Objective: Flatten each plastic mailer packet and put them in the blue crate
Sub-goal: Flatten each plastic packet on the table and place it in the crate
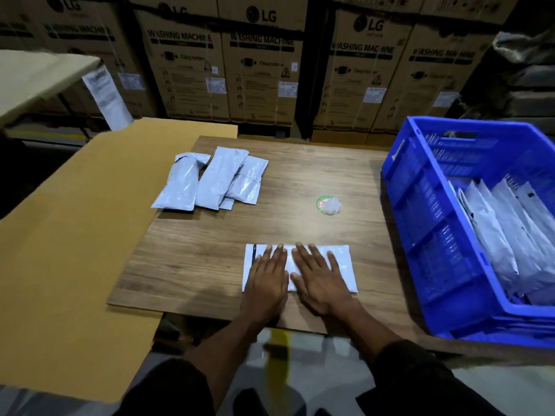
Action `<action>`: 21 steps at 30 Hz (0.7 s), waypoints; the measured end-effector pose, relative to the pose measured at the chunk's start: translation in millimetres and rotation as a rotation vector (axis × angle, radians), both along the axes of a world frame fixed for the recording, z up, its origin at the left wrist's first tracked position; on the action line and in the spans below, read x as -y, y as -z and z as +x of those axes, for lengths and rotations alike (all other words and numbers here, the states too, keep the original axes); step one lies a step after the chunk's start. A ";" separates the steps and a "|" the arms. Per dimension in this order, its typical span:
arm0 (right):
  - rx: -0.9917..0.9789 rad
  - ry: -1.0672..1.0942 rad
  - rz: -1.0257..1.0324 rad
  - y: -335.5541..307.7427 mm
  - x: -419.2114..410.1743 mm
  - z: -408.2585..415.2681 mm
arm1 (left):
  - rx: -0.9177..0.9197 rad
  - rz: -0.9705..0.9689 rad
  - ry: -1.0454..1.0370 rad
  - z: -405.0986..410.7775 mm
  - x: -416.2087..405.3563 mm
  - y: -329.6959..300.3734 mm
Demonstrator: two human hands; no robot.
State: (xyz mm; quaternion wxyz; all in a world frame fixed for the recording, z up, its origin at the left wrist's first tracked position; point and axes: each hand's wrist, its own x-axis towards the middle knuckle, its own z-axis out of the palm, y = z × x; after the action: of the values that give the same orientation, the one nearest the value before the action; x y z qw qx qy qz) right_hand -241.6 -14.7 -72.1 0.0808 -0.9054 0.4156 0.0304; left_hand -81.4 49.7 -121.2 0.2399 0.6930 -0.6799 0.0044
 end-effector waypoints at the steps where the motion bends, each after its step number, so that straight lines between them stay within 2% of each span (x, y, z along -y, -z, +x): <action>1: -0.006 0.019 -0.013 1.8 0.9 -6.2 | 0.021 0.018 -0.020 3.3 -2.0 -2.9; 5: -0.028 0.141 -0.005 3.4 8.3 -38.0 | 0.051 0.164 -0.079 17.2 -6.5 -10.7; 8: -0.055 0.175 0.041 -2.8 13.5 -56.8 | 0.081 0.192 -0.067 26.6 -7.7 -9.4; 11: -0.083 0.065 0.005 -9.8 8.7 -61.1 | 0.099 0.227 -0.030 36.0 -7.1 -9.2; 14: 0.001 -0.151 -0.192 -11.0 -3.3 -58.7 | 0.097 0.336 0.036 46.7 -2.2 -17.2; 17: 0.092 -0.236 -0.242 -9.8 -4.6 -53.7 | 0.112 0.424 0.071 52.3 4.4 -26.9; 21: 0.212 -0.203 -0.269 -14.3 -2.4 -46.5 | 0.301 0.265 0.165 46.3 -1.8 -29.9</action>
State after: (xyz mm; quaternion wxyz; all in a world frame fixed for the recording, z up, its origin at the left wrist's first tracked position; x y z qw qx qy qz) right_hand -288.1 -12.2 -57.8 -0.0011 -0.9434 0.3117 -0.1131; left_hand -35.1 51.5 -91.3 0.0420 0.6520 -0.7571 -0.0013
